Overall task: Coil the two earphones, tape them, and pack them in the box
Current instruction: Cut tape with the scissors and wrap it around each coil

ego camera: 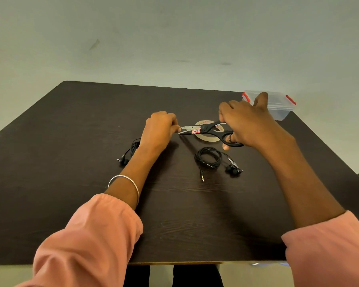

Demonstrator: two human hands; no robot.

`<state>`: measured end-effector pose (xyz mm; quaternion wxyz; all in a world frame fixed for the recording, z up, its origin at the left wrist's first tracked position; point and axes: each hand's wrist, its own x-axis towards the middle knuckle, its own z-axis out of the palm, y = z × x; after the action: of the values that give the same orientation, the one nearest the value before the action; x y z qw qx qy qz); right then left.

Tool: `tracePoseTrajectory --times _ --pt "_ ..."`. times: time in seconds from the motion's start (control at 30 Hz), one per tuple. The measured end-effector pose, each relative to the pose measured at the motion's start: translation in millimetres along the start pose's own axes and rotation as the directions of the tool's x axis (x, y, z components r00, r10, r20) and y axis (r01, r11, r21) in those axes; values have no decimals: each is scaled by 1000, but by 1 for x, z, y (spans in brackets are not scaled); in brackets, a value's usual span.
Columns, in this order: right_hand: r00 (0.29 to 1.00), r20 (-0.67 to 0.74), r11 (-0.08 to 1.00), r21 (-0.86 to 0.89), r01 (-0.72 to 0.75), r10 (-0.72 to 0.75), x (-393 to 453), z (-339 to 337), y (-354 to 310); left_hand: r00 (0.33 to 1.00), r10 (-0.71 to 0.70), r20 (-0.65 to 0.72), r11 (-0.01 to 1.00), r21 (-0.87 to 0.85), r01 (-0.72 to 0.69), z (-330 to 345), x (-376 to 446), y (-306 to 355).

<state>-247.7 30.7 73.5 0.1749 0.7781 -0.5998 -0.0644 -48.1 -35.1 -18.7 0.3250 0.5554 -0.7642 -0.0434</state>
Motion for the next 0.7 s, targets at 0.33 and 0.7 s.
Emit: tracePoseTrajectory --times 0.33,0.7 --pt "1000 -27 1000 -7 -5 5 0 12 0 997 -60 38 998 -30 61 -2 0 1" --pt "995 70 993 83 -81 76 -6 27 19 950 -313 14 938 -151 311 1 1 -7"
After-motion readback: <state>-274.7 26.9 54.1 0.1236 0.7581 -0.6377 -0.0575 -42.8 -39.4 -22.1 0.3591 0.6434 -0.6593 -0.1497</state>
